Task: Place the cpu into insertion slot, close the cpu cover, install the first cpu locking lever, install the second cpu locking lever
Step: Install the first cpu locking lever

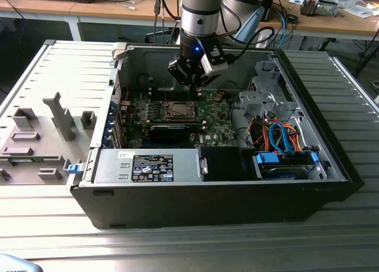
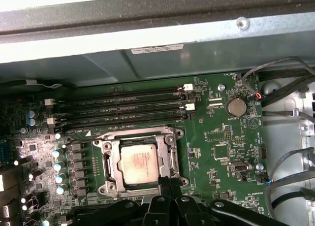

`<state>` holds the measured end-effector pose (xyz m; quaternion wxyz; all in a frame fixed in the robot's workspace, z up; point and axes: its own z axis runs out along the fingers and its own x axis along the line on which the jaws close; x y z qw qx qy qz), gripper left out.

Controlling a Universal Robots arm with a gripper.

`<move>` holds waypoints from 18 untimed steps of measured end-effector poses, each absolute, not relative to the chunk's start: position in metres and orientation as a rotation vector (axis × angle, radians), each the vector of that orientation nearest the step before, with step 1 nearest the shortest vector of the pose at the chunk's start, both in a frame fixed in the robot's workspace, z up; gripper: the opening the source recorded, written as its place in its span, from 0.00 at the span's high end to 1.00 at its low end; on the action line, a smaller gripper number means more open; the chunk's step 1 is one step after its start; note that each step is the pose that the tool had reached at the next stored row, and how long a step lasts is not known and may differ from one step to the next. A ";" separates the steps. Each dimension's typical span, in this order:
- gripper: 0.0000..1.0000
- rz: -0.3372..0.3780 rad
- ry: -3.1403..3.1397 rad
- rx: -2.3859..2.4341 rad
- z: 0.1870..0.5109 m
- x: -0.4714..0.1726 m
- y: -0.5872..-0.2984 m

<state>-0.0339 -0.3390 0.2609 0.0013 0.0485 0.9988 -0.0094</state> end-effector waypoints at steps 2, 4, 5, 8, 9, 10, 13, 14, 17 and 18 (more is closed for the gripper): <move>0.89 -0.029 3.136 0.145 0.261 -0.034 -0.339; 0.89 -0.029 3.136 0.142 0.261 -0.034 -0.339; 0.89 -0.030 3.136 0.133 0.261 -0.034 -0.339; 0.89 -0.029 3.137 0.087 0.261 -0.034 -0.339; 0.89 -0.029 3.138 0.073 0.261 -0.034 -0.339; 0.89 -0.029 3.138 0.070 0.261 -0.034 -0.339; 0.89 -0.029 3.138 0.063 0.261 -0.034 -0.339; 0.89 -0.029 3.138 0.061 0.261 -0.034 -0.339; 0.89 -0.029 3.138 0.056 0.261 -0.034 -0.339; 0.89 -0.029 3.138 0.054 0.261 -0.034 -0.339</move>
